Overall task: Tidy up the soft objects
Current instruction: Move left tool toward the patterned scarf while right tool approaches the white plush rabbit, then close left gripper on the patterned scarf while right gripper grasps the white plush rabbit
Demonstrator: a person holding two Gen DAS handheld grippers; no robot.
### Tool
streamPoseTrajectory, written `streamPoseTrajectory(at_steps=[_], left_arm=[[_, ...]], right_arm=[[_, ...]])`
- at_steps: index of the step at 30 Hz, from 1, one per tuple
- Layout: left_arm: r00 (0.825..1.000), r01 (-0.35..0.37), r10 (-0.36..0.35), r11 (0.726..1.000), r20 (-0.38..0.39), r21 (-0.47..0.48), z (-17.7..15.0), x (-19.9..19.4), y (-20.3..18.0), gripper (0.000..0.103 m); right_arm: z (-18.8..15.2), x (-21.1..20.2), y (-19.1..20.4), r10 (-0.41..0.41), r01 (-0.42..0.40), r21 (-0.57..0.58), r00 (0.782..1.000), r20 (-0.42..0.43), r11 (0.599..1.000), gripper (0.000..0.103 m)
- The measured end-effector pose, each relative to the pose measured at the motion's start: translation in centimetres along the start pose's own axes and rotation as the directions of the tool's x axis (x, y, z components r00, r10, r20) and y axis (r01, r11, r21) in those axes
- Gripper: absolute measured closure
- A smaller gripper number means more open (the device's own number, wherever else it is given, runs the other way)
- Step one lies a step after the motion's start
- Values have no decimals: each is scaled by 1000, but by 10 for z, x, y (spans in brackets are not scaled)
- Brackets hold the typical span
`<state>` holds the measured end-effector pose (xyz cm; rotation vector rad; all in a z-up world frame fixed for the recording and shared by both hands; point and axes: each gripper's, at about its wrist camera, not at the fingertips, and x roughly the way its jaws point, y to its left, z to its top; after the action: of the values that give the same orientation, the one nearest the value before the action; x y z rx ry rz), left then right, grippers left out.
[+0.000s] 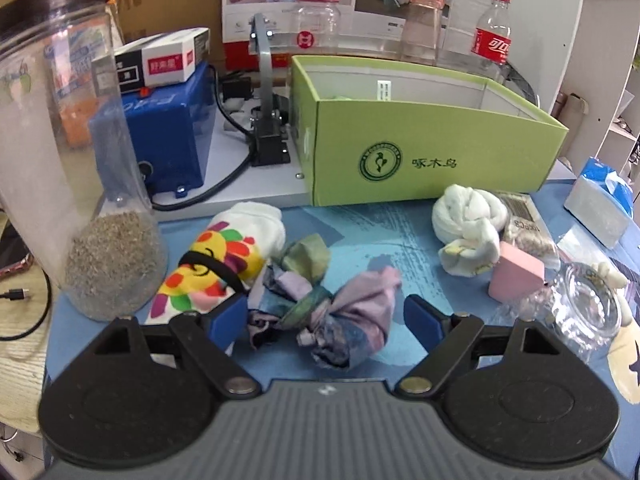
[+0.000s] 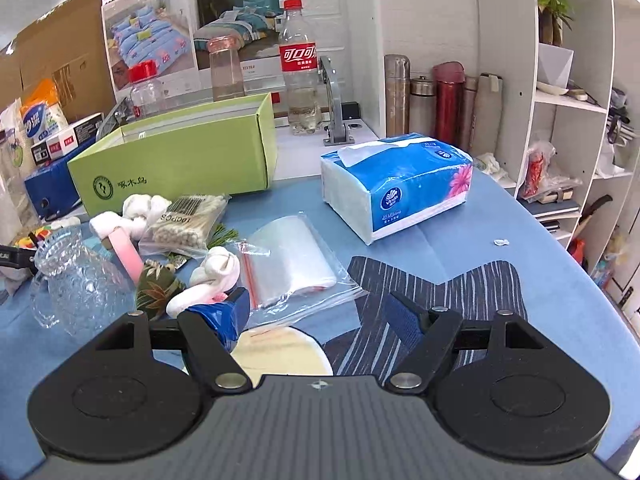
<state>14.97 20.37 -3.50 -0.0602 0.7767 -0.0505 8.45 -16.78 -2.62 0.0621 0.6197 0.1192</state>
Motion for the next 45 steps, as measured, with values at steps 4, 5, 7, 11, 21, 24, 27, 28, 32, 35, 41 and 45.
streamPoseTrajectory(at_steps=[4,5,7,11,21,24,27,28,32,35,41,45], left_arm=[[1000,-1,1,1000,-4,7,6,9,-8,17],[1000,-5,5,1000,-4,14,7,12,-11,17],[1000,-30,30,999,-4,33,7,17,-16,17],[999,-53,53,997,1,62,4,19,-23,17],[999,-46,46,999,-19,2,1,14,-18,17],[999,-46,46,999,-20,-4,1,13,-20,17],[999,-41,40,999,-23,-5,1,12,-19,17],[999,-38,38,999,-25,-7,2,13,-18,17],[999,-30,29,999,-31,-22,4,14,-15,17],[999,-26,25,999,-32,-27,5,16,-14,17],[999,-32,32,999,-37,-14,4,16,-16,17],[999,-32,32,999,-38,-14,5,16,-16,17]], right_arm=[[0,6,-3,21,-21,11,1000,-19,1000,42],[0,7,-3,23,-23,8,999,-23,1000,42],[-2,10,-2,29,-29,1,999,-36,1000,42],[-6,5,-2,47,-48,-20,998,-52,999,42],[0,0,30,158,-165,-150,986,-56,975,42],[12,16,54,156,-161,-229,987,-41,960,42],[17,29,58,129,-122,-291,992,5,949,42],[22,35,51,66,-61,-285,998,9,956,42],[27,47,22,-67,63,-264,998,-6,962,42],[19,50,19,-22,4,-267,998,-65,964,42],[15,50,44,-7,-11,-328,999,-53,945,42],[13,35,51,127,-180,-361,978,-165,915,42]])
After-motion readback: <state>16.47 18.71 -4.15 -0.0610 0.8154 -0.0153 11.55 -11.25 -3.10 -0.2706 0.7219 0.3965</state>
